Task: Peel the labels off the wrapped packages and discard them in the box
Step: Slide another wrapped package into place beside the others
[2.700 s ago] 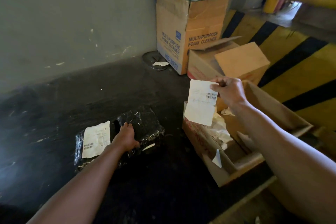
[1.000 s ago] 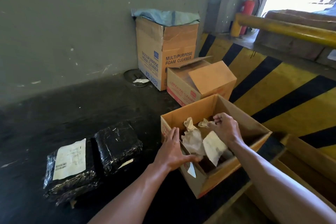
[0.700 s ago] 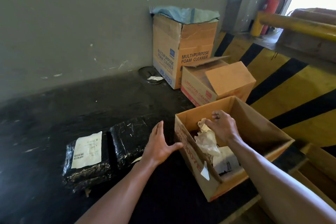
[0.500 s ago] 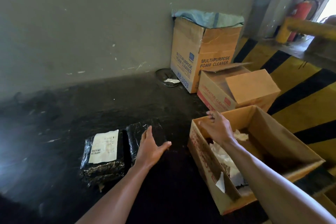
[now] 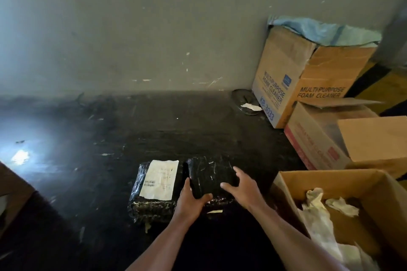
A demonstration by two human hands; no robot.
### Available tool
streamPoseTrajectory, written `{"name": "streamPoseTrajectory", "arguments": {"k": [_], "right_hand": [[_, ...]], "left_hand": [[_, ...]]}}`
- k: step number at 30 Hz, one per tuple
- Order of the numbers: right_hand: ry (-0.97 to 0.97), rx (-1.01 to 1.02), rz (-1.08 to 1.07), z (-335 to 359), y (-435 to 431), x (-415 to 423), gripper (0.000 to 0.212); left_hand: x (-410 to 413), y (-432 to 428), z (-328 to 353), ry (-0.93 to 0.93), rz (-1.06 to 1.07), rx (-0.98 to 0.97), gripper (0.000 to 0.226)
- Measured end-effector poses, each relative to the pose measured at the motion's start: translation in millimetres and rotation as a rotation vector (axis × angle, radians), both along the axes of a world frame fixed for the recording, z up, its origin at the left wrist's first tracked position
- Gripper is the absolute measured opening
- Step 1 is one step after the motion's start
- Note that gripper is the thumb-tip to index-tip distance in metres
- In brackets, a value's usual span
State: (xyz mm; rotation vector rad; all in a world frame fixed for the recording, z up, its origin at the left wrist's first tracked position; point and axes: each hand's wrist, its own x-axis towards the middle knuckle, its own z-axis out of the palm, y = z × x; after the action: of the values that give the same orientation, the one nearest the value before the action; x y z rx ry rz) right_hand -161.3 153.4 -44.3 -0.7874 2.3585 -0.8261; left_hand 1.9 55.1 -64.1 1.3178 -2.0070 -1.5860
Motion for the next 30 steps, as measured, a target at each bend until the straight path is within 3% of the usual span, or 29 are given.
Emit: {"name": "streamPoseTrajectory", "arguments": {"k": [4,14,24,30], "right_hand": [[-0.089,-0.031,-0.019,-15.9,-2.4,0.0,0.092],[-0.206,-0.108,-0.012,-21.8,0.8,-3.8,0.102],[-0.265,-0.207,0.016,-13.1,67.5,33.8,0.109],[-0.234,-0.227,-0.023,-32.6,115.8,78.8,0.108]], "left_hand": [[3.1,3.4,-10.9,0.024,0.024,0.021,0.095],[4.1,-2.2,-22.7,0.019,0.024,-0.039,0.101],[54.5,31.6,-10.3,0.074,-0.024,-0.052,0.08],[97.3,69.7,-31.8,0.059,-0.032,-0.03,0.079]]}}
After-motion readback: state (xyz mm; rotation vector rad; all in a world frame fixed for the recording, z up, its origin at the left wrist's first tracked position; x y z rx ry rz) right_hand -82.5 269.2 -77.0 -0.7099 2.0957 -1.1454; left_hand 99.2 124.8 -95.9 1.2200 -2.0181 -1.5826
